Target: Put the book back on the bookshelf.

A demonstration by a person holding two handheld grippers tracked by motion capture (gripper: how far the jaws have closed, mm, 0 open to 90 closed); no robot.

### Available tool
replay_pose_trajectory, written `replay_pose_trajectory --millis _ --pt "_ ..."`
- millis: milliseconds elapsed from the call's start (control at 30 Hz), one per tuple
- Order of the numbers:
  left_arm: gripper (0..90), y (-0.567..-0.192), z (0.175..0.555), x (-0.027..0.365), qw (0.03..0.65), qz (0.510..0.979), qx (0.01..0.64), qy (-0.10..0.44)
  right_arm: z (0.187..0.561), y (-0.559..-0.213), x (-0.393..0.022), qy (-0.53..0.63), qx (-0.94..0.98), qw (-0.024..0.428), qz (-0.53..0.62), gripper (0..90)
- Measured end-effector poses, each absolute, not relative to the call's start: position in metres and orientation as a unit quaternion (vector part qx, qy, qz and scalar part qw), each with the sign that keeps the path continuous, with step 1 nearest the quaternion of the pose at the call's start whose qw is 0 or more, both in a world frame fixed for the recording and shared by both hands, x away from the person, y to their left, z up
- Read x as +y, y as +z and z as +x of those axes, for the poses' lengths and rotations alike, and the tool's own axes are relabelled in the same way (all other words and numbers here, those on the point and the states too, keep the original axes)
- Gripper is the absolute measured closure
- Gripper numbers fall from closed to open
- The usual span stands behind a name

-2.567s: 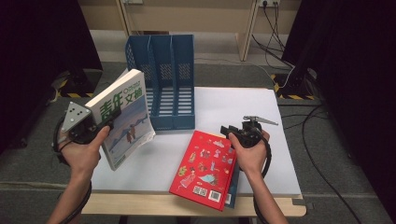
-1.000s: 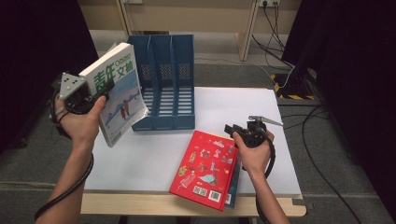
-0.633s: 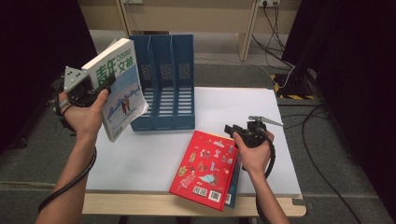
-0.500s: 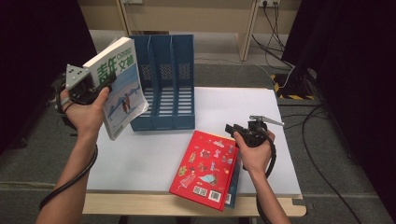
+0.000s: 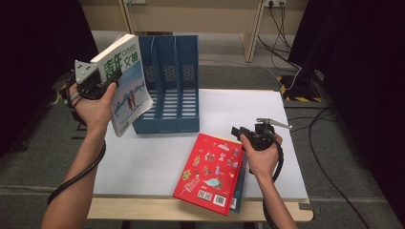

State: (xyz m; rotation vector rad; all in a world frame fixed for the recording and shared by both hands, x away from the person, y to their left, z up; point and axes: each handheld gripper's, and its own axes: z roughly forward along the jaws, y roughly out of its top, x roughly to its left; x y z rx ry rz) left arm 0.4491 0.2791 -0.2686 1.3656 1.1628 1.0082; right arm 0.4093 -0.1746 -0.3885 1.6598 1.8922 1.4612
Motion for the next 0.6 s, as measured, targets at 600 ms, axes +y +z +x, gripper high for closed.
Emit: replay_pose_trajectory --millis 600 --pt "73.5 -0.273 0.471 0.270 0.511 0.569 0.486 0.423 0.409 -0.392 -0.178 0.497 0.643 0.114 0.571 59.6"
